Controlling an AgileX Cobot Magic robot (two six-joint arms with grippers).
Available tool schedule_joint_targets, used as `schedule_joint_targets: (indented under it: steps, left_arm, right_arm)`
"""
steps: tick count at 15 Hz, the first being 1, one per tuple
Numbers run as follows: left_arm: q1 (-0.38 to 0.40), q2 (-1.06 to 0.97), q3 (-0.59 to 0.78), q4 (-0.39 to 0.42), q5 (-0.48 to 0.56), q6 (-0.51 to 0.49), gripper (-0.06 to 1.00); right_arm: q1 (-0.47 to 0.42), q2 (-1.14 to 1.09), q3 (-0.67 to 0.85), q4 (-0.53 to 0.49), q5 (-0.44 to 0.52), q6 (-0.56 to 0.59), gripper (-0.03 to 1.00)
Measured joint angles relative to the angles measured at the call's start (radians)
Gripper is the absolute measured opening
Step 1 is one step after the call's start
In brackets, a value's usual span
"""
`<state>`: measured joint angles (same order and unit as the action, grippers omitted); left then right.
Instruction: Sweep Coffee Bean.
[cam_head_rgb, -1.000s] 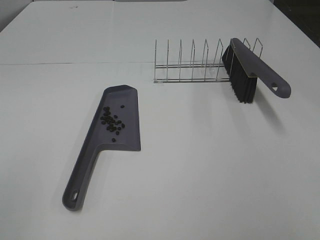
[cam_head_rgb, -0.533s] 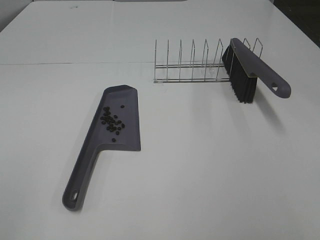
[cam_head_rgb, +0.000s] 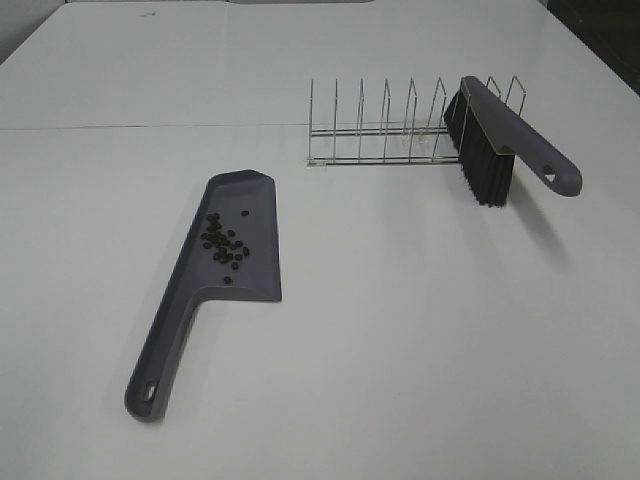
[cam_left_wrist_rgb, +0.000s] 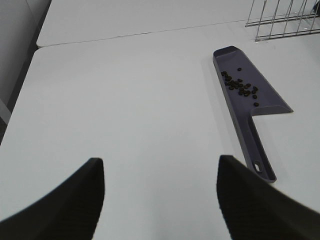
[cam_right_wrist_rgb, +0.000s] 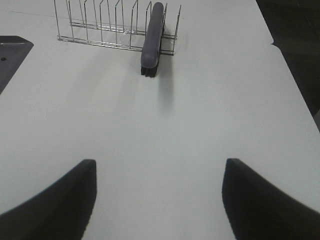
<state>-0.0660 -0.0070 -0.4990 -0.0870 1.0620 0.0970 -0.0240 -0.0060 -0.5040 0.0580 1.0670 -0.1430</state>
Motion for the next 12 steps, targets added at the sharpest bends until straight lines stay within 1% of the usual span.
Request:
schedule_joint_targets:
  steps: [12]
  left_arm:
    - [0.0, 0.0, 0.0, 0.0, 0.0, 0.0, 0.6]
  right_arm:
    - [0.005, 0.0, 0.0, 0.009, 0.0, 0.0, 0.66]
